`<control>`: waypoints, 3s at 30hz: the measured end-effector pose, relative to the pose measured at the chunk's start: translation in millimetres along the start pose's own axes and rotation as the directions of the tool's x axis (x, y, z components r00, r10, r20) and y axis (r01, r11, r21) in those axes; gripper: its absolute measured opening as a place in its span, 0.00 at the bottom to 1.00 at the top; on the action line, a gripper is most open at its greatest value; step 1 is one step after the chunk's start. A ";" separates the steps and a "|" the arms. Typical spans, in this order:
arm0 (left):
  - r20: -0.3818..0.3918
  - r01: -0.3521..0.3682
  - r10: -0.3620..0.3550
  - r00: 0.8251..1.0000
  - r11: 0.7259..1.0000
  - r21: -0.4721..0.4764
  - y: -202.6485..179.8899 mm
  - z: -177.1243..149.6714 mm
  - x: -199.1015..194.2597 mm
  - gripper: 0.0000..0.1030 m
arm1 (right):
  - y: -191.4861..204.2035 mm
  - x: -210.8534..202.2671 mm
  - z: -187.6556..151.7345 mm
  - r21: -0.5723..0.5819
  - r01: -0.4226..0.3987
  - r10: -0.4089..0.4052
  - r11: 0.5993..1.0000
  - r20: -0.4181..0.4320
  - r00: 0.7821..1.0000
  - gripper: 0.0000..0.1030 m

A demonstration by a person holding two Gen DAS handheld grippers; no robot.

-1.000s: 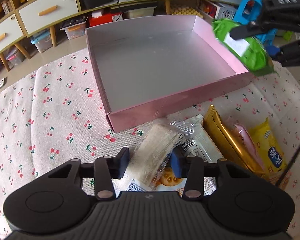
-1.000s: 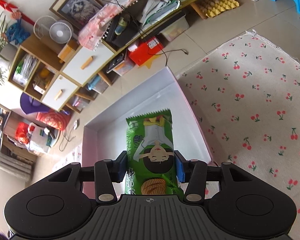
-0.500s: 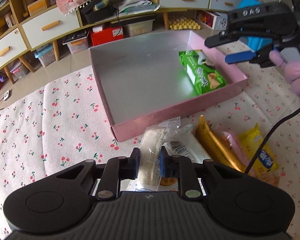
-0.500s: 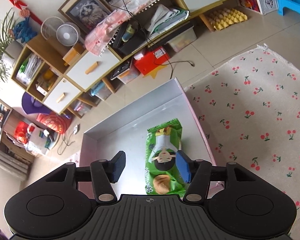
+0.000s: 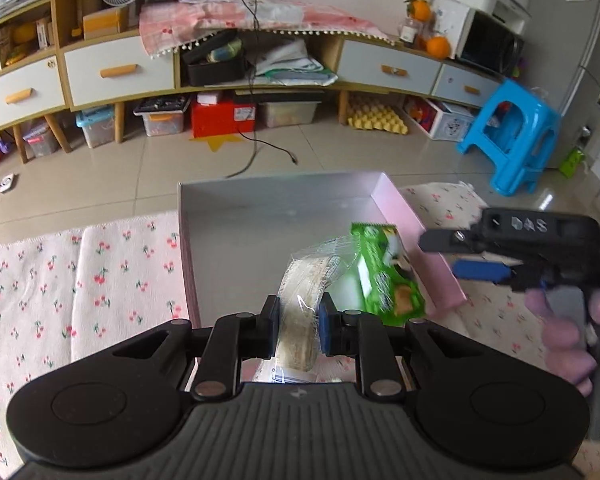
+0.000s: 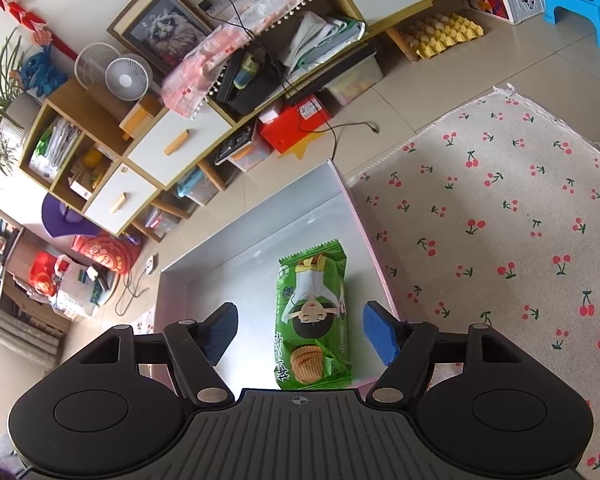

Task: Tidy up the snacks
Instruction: 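Lower the white bread into the pink box and open the left tool, then grasp the red-and-white candy bag with the left tool while the right tool grasps the white packet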

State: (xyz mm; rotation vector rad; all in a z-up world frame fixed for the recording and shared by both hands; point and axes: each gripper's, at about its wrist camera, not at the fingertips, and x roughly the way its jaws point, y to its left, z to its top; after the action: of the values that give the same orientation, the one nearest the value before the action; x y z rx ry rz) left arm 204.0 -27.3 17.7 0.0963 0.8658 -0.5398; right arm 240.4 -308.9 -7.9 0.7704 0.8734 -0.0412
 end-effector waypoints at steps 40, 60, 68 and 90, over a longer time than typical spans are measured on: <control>0.003 -0.178 0.178 0.984 0.984 -0.015 -7.3 -44.1 -47.4 0.96 | 55.8 -70.4 -59.9 -0.282 0.065 -0.079 0.957 -0.040 0.996 0.87; -0.124 -0.192 0.179 0.976 0.976 -0.102 22.6 -119.5 -71.4 0.95 | 60.3 -75.0 -131.1 -0.379 0.040 -0.141 0.925 -0.244 0.960 0.87; -0.169 -0.156 0.134 0.976 0.980 -0.123 31.0 -134.5 -65.3 0.80 | 73.2 -68.5 -169.5 -0.406 0.023 -0.155 0.914 -0.296 0.943 0.87; -0.222 -0.039 -0.003 0.975 0.982 -0.185 45.4 -145.0 -59.8 0.33 | 98.3 -47.2 -209.6 -0.389 -0.034 -0.120 0.921 -0.366 0.923 0.59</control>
State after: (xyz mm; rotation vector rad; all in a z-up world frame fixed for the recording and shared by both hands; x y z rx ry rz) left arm 93.6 79.2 -38.4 -0.0095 1.1287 -0.4321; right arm 100.6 -118.6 0.6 0.3840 1.2280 0.2478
